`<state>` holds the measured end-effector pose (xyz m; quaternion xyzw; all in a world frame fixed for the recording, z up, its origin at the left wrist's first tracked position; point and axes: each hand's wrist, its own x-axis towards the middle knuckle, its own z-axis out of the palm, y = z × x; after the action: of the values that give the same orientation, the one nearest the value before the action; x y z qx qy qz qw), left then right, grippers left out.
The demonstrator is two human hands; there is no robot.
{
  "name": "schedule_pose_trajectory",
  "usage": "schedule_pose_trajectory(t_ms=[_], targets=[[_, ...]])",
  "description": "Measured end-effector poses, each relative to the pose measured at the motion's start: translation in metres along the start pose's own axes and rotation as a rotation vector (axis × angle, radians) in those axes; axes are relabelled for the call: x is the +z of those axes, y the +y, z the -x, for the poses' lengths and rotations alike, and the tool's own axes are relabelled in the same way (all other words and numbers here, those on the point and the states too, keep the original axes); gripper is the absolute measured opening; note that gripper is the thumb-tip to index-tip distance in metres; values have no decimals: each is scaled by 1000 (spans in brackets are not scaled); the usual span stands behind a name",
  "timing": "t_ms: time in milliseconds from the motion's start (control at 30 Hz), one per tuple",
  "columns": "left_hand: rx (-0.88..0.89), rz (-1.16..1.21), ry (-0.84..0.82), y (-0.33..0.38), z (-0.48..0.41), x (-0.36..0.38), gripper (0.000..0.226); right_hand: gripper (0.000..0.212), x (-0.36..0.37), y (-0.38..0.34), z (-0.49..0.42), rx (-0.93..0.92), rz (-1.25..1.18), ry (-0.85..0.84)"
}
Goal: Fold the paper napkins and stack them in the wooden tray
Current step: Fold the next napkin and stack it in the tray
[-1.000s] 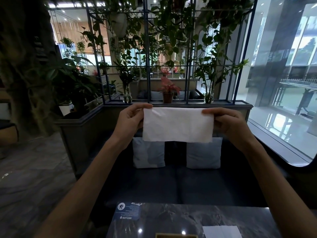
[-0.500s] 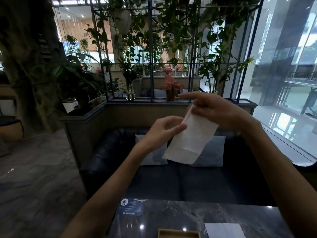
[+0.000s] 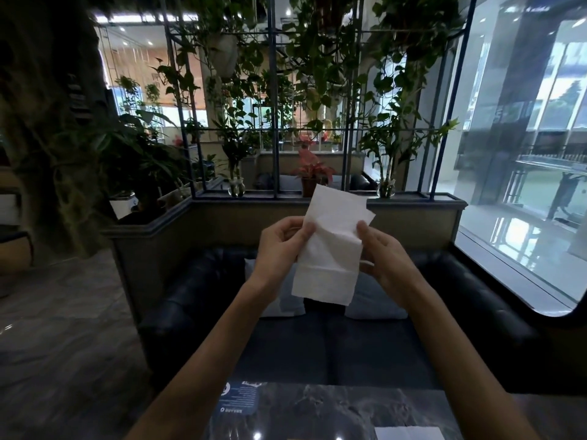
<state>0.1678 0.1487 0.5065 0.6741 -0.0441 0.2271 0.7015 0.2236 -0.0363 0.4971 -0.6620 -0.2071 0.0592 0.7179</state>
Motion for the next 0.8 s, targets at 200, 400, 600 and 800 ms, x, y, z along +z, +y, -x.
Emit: schedule_pose_trajectory(t_ms=[200,400,600,800], targets=[[-20,-49,120,-3,3,-4,16,52,9,3,2,-75,-77,-62],[-24,-66,167,-6,4,-7,14,31,12,9,0,-105,-71,-15],[-29,-72,148,-11,6,-3,11,40,14,10,-2,-136,25,4],[-63,-35,97,-12,6,-1,24,45,5,11,-4,-242,86,133]])
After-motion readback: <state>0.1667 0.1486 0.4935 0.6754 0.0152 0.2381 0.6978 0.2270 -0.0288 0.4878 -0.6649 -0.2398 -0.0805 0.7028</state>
